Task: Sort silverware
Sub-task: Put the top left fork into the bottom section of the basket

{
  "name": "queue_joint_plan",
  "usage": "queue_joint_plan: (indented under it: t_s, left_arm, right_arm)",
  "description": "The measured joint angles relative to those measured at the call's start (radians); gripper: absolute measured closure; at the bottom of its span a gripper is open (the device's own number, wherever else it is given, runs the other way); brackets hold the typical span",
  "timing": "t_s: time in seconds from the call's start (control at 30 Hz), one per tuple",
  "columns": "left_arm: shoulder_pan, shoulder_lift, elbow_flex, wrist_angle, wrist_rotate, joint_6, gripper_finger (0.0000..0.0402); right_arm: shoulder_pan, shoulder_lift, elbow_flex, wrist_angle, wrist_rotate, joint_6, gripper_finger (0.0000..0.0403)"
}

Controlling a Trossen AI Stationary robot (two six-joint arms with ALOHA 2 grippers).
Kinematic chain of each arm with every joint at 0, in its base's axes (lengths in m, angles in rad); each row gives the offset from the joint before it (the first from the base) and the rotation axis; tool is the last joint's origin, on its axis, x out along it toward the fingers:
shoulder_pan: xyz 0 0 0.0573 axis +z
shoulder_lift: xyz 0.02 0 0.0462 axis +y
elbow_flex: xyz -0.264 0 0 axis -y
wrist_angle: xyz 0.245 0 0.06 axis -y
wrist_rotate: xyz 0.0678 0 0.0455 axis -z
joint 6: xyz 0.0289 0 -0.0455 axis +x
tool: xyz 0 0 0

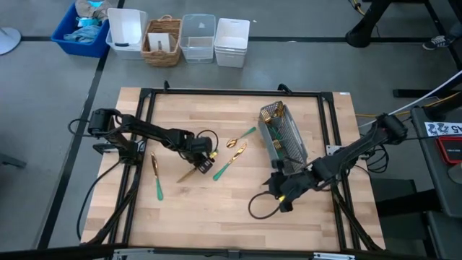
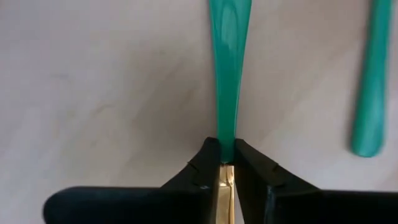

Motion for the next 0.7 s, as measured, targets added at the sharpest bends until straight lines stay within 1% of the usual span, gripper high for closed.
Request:
queue_joint_plan:
  t_s: [0.13,0.33,0.53,0.7]
  left_arm:
    - [0.001,0.001,-0.001,0.061,0.059,-0.001,0.0365]
    - [-0.003,0.001,0.000,0.153,0.156,-0.001,0.0373]
    - [-0.024,0.000,0.001,0.211,0.161,-0.001,0.0369]
    - [-0.046,-0.001,0.002,0.237,0.158,-0.003,0.0379]
  right_arm:
    - [0.000,0.052,0.000,0.024,0.004,-0.019,0.0279]
    - [0.000,0.112,0.000,0.093,0.025,-0.096,0.0279]
    - [0.000,0.150,0.000,0.156,0.108,-0.159,0.0279]
    - [-0.001,0.179,0.000,0.167,0.193,-0.195,0.0279]
